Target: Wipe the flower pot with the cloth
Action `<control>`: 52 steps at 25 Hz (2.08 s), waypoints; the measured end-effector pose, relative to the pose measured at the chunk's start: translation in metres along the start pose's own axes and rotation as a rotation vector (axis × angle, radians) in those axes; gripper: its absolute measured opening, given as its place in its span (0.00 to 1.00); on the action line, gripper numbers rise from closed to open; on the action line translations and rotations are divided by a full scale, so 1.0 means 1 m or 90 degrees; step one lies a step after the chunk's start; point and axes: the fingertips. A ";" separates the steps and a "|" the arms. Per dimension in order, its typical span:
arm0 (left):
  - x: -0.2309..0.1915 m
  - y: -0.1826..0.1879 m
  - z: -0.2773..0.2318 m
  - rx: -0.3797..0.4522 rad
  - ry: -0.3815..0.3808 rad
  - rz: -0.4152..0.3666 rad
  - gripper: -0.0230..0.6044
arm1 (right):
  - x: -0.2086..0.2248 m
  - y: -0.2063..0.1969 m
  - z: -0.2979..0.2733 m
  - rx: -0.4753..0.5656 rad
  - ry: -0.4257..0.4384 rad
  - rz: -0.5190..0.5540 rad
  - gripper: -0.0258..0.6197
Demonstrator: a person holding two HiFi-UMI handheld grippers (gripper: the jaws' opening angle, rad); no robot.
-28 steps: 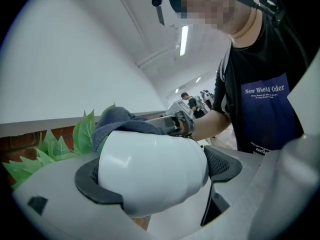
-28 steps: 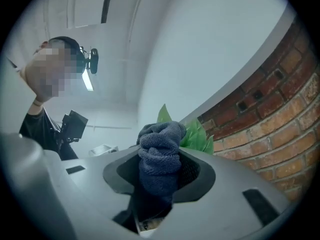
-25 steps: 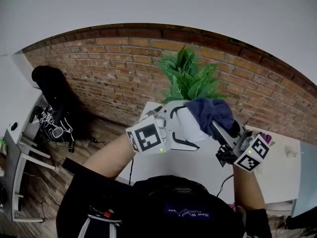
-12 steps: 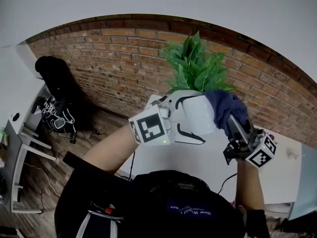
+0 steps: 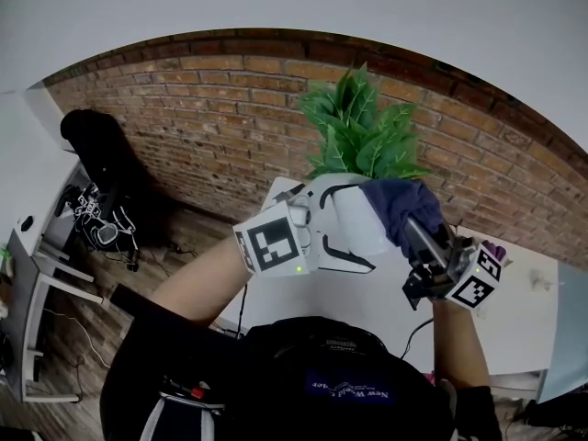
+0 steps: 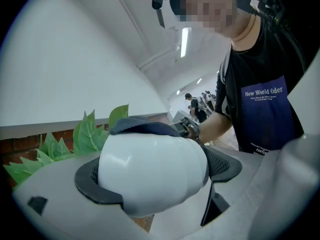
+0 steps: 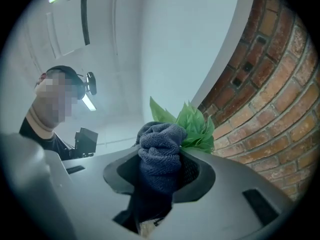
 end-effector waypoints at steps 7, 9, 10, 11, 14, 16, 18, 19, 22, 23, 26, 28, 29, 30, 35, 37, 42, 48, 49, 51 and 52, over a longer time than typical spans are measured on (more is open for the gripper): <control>-0.006 -0.001 -0.006 -0.008 0.036 -0.007 0.88 | -0.019 -0.032 0.024 -0.068 0.044 0.041 0.24; -0.007 0.001 -0.007 0.004 0.043 -0.004 0.88 | -0.021 -0.037 0.030 -0.081 0.054 0.056 0.24; -0.006 0.003 -0.006 0.012 0.042 -0.003 0.88 | -0.021 -0.035 0.032 -0.071 0.059 0.055 0.24; -0.006 0.006 -0.005 0.021 0.038 -0.004 0.88 | -0.019 -0.028 0.035 -0.048 0.061 0.044 0.24; 0.001 0.015 0.004 0.043 0.010 -0.021 0.88 | 0.003 0.007 0.036 0.052 0.027 -0.009 0.24; 0.005 0.020 0.011 0.055 -0.009 -0.028 0.88 | 0.019 0.022 0.025 0.075 -0.026 -0.014 0.24; 0.007 0.023 0.016 0.065 -0.023 -0.029 0.88 | 0.025 0.024 0.008 0.060 -0.057 -0.007 0.24; 0.007 0.024 0.018 0.069 -0.027 -0.031 0.88 | 0.023 0.023 -0.001 0.052 -0.055 -0.010 0.24; 0.006 0.025 0.017 0.072 -0.022 -0.035 0.88 | 0.015 0.016 -0.008 0.053 -0.015 -0.044 0.24; 0.006 0.024 0.016 0.068 -0.017 -0.037 0.88 | 0.012 0.014 -0.005 0.050 -0.002 -0.048 0.24; 0.006 0.021 0.011 0.051 -0.005 -0.045 0.88 | -0.003 0.006 0.004 0.023 0.026 -0.033 0.24; 0.005 0.020 0.009 0.045 -0.001 -0.044 0.88 | -0.012 0.001 0.009 0.007 0.041 -0.018 0.24; 0.005 0.019 0.008 0.044 0.001 -0.044 0.88 | -0.016 -0.002 0.012 0.001 0.047 -0.013 0.24; 0.005 0.019 0.008 0.044 0.003 -0.046 0.88 | -0.019 -0.005 0.014 -0.005 0.053 -0.009 0.24; 0.002 0.018 0.006 0.051 0.018 -0.043 0.88 | -0.030 -0.025 0.029 -0.038 0.093 -0.002 0.24; 0.002 0.020 0.006 0.058 0.017 -0.042 0.88 | -0.024 -0.022 0.036 -0.012 0.100 -0.027 0.24; 0.009 0.033 0.021 0.097 -0.028 -0.030 0.88 | 0.034 -0.002 0.022 0.038 -0.052 -0.084 0.24; 0.013 0.041 0.028 0.107 -0.045 -0.038 0.88 | 0.017 -0.003 -0.011 -0.034 -0.064 0.014 0.24; 0.014 0.043 0.028 0.106 -0.044 -0.038 0.88 | 0.012 -0.004 -0.008 -0.037 -0.053 0.019 0.24; 0.014 0.043 0.027 0.102 -0.040 -0.045 0.88 | 0.005 -0.011 -0.004 -0.050 -0.036 0.029 0.24; 0.013 0.042 0.026 0.098 -0.037 -0.048 0.88 | 0.003 -0.016 -0.001 -0.059 -0.029 0.034 0.24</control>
Point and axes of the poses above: the fingertips, and each gripper's own axes: z backward along the fingers, x to its right, y out of its top, and after that the axes turned 8 degrees about -x, right-handed
